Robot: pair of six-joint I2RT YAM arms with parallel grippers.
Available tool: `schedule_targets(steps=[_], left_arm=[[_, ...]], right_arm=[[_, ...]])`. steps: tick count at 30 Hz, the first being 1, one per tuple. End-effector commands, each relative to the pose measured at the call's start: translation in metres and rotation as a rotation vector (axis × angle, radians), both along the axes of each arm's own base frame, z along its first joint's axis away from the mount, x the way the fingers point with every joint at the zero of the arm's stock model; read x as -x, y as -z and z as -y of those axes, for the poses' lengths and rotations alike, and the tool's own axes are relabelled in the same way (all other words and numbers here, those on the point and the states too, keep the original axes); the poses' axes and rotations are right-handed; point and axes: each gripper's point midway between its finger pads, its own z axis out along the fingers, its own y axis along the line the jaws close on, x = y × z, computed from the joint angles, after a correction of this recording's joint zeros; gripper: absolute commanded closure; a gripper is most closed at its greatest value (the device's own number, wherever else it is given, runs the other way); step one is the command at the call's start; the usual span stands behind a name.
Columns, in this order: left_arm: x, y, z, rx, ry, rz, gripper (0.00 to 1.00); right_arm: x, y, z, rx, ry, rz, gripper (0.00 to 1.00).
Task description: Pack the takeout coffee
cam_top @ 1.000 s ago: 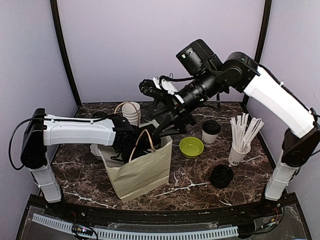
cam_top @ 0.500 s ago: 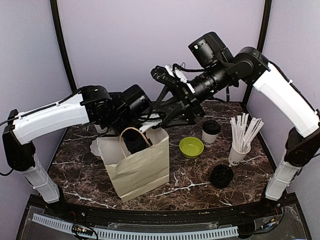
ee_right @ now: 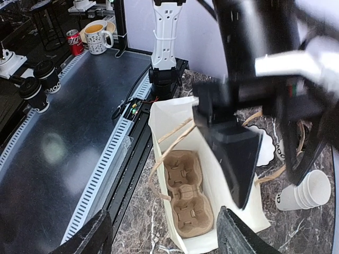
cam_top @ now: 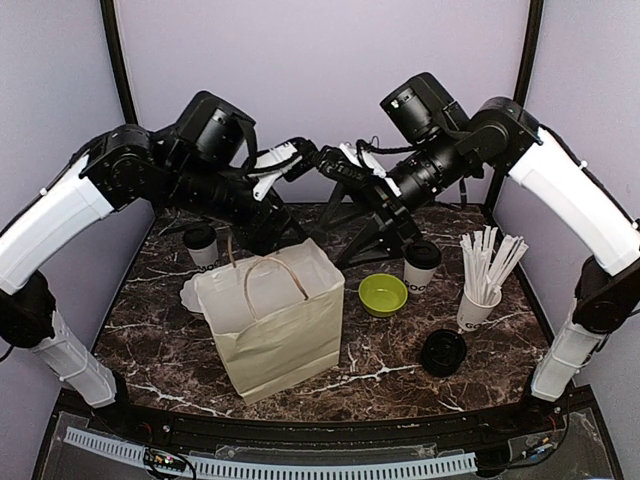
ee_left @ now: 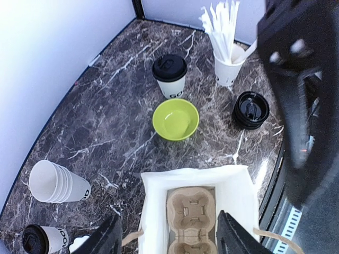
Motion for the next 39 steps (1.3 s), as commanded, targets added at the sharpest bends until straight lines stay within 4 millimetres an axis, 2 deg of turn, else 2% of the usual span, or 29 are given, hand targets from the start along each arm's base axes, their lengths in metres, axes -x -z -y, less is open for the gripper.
schedule_targets(steps=[1, 3, 6, 9, 14, 18, 20, 21, 22, 23, 24, 25, 26, 28, 29, 30, 31, 35, 39], left_arm=[[0.012, -0.067, -0.024, 0.203, -0.037, 0.079, 0.36], [0.008, -0.078, -0.038, 0.237, -0.093, 0.125, 0.32], [0.003, -0.076, -0.059, 0.225, -0.169, 0.169, 0.24], [-0.003, -0.054, -0.074, 0.184, -0.238, 0.160, 0.21], [-0.013, -0.019, -0.084, 0.107, -0.319, 0.115, 0.20], [-0.029, -0.003, -0.099, 0.103, -0.394, 0.075, 0.26], [-0.033, -0.002, -0.097, 0.146, -0.382, 0.054, 0.32], [-0.031, 0.001, -0.094, 0.156, -0.356, 0.036, 0.40], [-0.034, -0.002, -0.093, 0.174, -0.349, 0.038, 0.44], [-0.032, -0.003, -0.088, 0.181, -0.313, 0.029, 0.53], [-0.033, -0.003, -0.084, 0.181, -0.292, 0.031, 0.63], [-0.031, -0.005, -0.076, 0.192, -0.259, 0.016, 0.69], [-0.031, -0.007, -0.072, 0.197, -0.236, 0.017, 0.80], [-0.028, -0.015, -0.059, 0.213, -0.176, 0.003, 0.91], [-0.029, -0.028, -0.052, 0.234, -0.155, 0.009, 0.95], [-0.029, -0.032, -0.051, 0.230, -0.148, 0.009, 0.99], [-0.032, -0.047, -0.048, 0.244, -0.139, 0.033, 1.00], [-0.038, -0.081, -0.045, 0.254, -0.117, 0.105, 1.00], [-0.043, -0.101, -0.038, 0.258, -0.094, 0.144, 1.00]], right_arm=[[0.001, 0.008, 0.001, 0.003, 0.004, -0.008, 0.32], [-0.006, 0.017, -0.006, 0.014, 0.039, -0.022, 0.32], [-0.003, 0.028, -0.018, 0.025, 0.036, -0.042, 0.32], [0.013, 0.032, -0.027, 0.034, -0.006, -0.047, 0.31], [0.031, 0.040, -0.040, 0.055, -0.051, -0.055, 0.32], [0.030, 0.047, -0.050, 0.070, -0.026, -0.078, 0.36], [0.024, 0.051, -0.054, 0.083, 0.002, -0.079, 0.40], [0.021, 0.053, -0.056, 0.087, 0.017, -0.077, 0.45], [0.019, 0.053, -0.057, 0.087, 0.029, -0.071, 0.52], [0.016, 0.052, -0.058, 0.087, 0.041, -0.064, 0.64], [0.013, 0.050, -0.059, 0.083, 0.054, -0.054, 0.81], [0.010, 0.045, -0.060, 0.070, 0.067, -0.041, 0.96], [0.005, 0.041, -0.060, 0.057, 0.084, -0.026, 1.00], [-0.002, 0.026, -0.059, 0.019, 0.113, 0.008, 1.00], [-0.005, 0.016, -0.058, -0.003, 0.128, 0.030, 1.00], [-0.008, 0.006, -0.058, -0.028, 0.138, 0.053, 1.00], [-0.011, -0.005, -0.057, -0.052, 0.150, 0.077, 1.00], [-0.020, -0.035, -0.056, -0.125, 0.177, 0.158, 1.00], [-0.030, -0.052, -0.056, -0.170, 0.206, 0.195, 1.00]])
